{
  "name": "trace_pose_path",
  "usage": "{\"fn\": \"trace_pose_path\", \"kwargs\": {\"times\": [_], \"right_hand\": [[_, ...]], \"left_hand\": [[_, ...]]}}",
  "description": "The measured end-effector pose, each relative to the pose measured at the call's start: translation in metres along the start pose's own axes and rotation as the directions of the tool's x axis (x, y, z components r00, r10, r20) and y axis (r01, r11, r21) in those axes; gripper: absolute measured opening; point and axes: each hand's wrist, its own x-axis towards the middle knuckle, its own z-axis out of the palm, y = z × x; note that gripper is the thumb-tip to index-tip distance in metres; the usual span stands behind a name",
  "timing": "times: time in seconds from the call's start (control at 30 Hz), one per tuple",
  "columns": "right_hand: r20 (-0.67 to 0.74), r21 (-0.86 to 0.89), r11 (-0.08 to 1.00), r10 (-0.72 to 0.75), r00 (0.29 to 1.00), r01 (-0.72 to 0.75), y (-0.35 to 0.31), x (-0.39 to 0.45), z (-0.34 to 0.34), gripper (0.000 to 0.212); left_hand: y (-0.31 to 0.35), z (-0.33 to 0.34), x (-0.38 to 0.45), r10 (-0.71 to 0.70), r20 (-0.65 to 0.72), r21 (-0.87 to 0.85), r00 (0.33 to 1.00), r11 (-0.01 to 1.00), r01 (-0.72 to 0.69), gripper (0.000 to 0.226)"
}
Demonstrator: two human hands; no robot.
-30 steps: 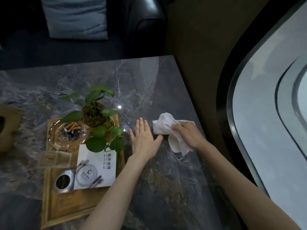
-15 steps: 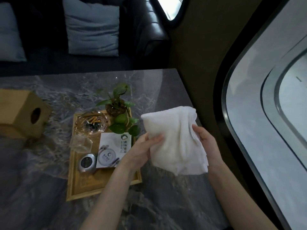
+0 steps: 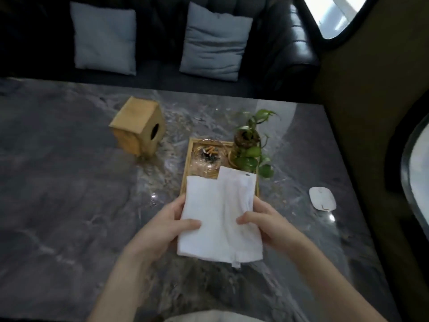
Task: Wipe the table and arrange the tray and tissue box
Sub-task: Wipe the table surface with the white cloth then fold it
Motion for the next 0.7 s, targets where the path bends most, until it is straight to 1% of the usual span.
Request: {"fn": "trace_pose_path", "kwargs": {"times": [0.1,0.17,0.3,0.4,0.47,0.53,0.63,0.7], "right_hand": [[0.069,-0.286,0.955,-0.055,0.996,0.072,-0.003,0.027,0.027,0.038],[0.063,-0.403,0.907,-0.104,0.993,0.120,-0.004,0.047,0.046,0.040],[0.032,-0.399,0.900,-0.177,0.984,0.175,-0.004,0.090,0.082,0.043],[-0.016,-0.385,0.907,-0.188,0.982,0.168,0.001,0.119,0.104,0.044],[-0.061,-0.409,0.901,-0.188,0.980,0.148,0.007,0.135,0.115,0.044],[-0.085,-0.438,0.891,-0.172,0.981,0.119,0.012,0.149,0.122,0.048],[-0.087,-0.462,0.883,-0.142,0.986,0.086,0.017,0.160,0.128,0.057],[-0.085,-0.508,0.861,-0.090,0.992,0.035,0.020,0.164,0.129,0.058]], "left_hand": [[0.009,-0.036,-0.014,0.046,-0.054,0.044,0.997,0.998,-0.044,0.057],[0.016,-0.060,-0.019,0.060,-0.086,0.089,0.995,0.995,-0.052,0.059],[0.024,-0.108,-0.014,0.101,-0.198,0.247,0.975,0.968,-0.050,0.076],[0.021,-0.136,0.000,0.149,-0.309,0.354,0.939,0.935,-0.031,0.084],[0.014,-0.149,0.012,0.175,-0.360,0.439,0.916,0.899,0.000,0.087],[0.007,-0.156,0.021,0.183,-0.412,0.503,0.893,0.862,0.056,0.086],[-0.006,-0.159,0.033,0.196,-0.477,0.539,0.857,0.835,0.109,0.069],[-0.014,-0.159,0.037,0.202,-0.519,0.582,0.831,0.795,0.170,0.064]]}}
